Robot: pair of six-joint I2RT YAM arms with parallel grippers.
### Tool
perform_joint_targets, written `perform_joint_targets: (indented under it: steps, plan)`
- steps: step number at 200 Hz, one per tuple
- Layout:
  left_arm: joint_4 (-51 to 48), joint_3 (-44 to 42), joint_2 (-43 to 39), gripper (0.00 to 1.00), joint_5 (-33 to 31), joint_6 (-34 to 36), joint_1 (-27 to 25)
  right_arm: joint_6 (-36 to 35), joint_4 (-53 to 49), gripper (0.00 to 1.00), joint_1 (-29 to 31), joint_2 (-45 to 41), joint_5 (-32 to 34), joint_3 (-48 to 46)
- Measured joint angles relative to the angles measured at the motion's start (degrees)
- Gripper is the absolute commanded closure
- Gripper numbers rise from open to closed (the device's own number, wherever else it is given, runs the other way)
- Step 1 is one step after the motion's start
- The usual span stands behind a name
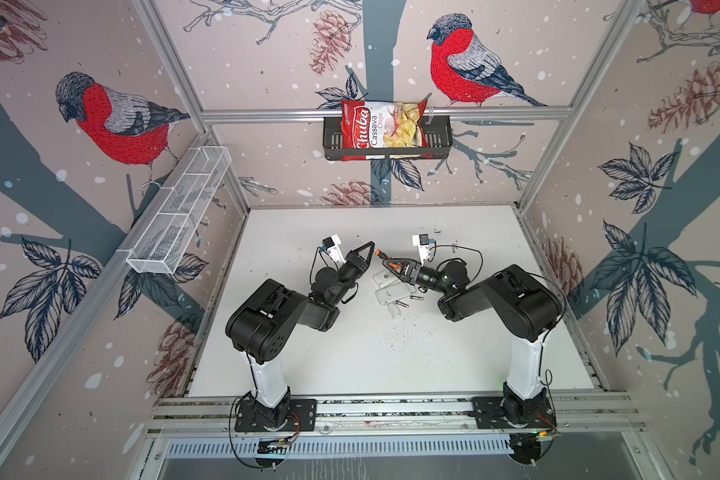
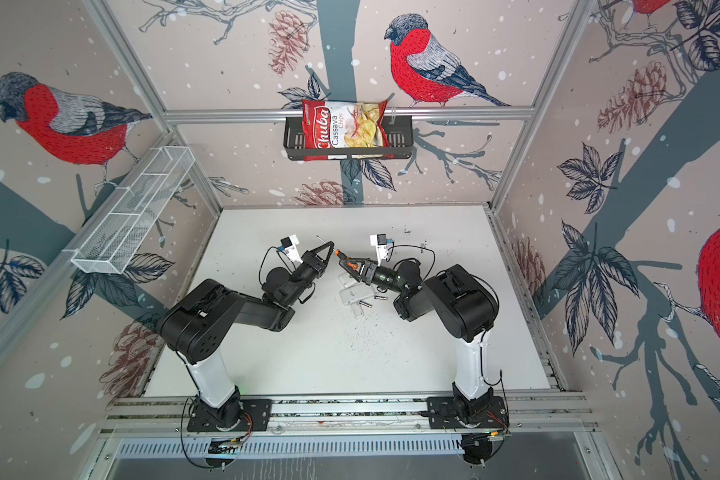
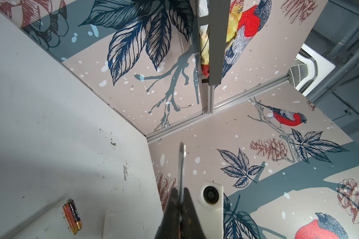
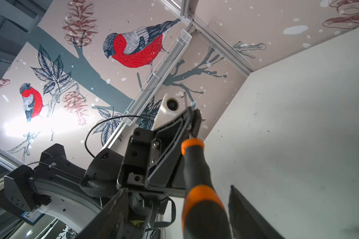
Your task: Unload the batteries from the remote control
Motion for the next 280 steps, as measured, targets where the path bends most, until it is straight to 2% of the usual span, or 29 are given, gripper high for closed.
perform_joint_targets:
  steps: [21, 57, 114, 133, 158, 189, 203, 219, 227, 263, 280]
  plan:
    - [0.96, 0.0, 0.7, 1.0, -0.17, -0.44, 0.0, 0.15, 0.48, 0.35, 0.42, 0.92, 0.35, 1.62]
    - [2.27, 0.28, 1.92, 1.0, -0.33, -0.48, 0.0, 1.64, 0.59, 0.38, 1.22, 3.13, 0.39, 3.67]
    - [4.44, 0.13, 3.32, 1.0, -0.37, -1.4, -0.07, 3.1, 0.59, 0.53, 1.11, 3.87, 1.62, 4.07]
    - [5.9, -0.13, 3.98, 1.0, -0.81, -2.03, -0.22, 3.26, 0.59, 0.61, 0.98, 4.09, 1.95, 4.15]
    - [7.39, -0.31, 4.59, 1.0, -1.18, -2.84, -0.44, 3.3, 0.26, 0.78, 0.85, 4.5, 2.51, 4.37]
    - [8.33, -0.74, 4.81, 1.0, -1.46, -3.65, -0.7, 3.23, 0.2, 0.85, 0.79, 4.48, 2.62, 4.15]
    - [8.33, -0.96, 4.81, 1.0, -1.6, -3.78, -0.85, 3.13, 0.17, 0.85, 0.72, 4.37, 2.62, 3.89]
    - [8.59, -0.96, 4.81, 1.0, -2.01, -3.91, -1.11, 2.8, 0.11, 0.7, 0.68, 3.96, 2.6, 3.76]
    - [8.92, -0.96, 4.81, 1.0, -2.27, -3.78, -1.22, 2.73, 0.0, 0.66, 0.66, 3.8, 2.64, 3.74]
    - [8.85, -1.18, 4.81, 1.0, -2.67, -3.37, -1.66, 1.55, -0.02, 0.68, 0.59, 3.41, 2.75, 3.76]
    - [8.98, -1.4, 4.79, 1.0, -2.73, -3.28, -1.81, 1.51, -0.04, 0.72, 0.59, 3.41, 2.91, 3.76]
